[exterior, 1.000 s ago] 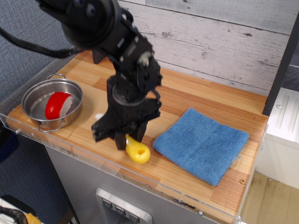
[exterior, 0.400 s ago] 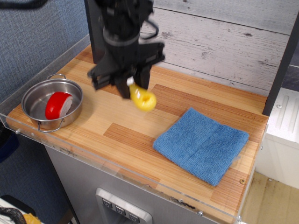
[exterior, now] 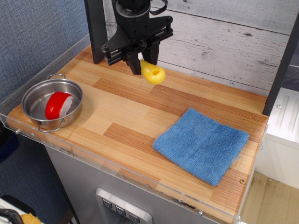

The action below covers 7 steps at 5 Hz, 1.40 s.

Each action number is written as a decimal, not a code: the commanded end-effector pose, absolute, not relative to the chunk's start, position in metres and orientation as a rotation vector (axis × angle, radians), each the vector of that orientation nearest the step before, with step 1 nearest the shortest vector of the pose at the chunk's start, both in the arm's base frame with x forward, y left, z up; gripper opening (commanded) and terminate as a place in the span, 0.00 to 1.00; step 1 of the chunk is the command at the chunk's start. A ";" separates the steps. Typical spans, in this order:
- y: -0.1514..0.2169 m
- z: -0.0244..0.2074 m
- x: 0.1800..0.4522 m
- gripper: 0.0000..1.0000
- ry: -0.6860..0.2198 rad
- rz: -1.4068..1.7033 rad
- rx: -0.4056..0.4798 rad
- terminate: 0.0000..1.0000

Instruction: Moves the knife from the bottom to the top of the table.

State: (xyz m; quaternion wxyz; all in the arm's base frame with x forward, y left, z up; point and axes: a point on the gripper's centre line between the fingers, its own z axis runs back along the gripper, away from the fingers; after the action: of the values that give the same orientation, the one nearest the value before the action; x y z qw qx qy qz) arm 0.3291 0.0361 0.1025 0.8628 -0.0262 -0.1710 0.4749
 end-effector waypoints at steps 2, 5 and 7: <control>0.040 0.072 0.373 0.00 -0.357 1.024 -0.028 0.00; 0.030 0.044 0.397 0.00 -0.358 1.005 -0.003 0.00; 0.039 0.028 0.393 0.00 -0.338 1.025 0.028 0.00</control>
State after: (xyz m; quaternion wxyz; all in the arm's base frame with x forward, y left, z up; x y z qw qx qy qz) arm 0.3912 0.0391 0.0155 0.8626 0.0205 -0.1435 0.4846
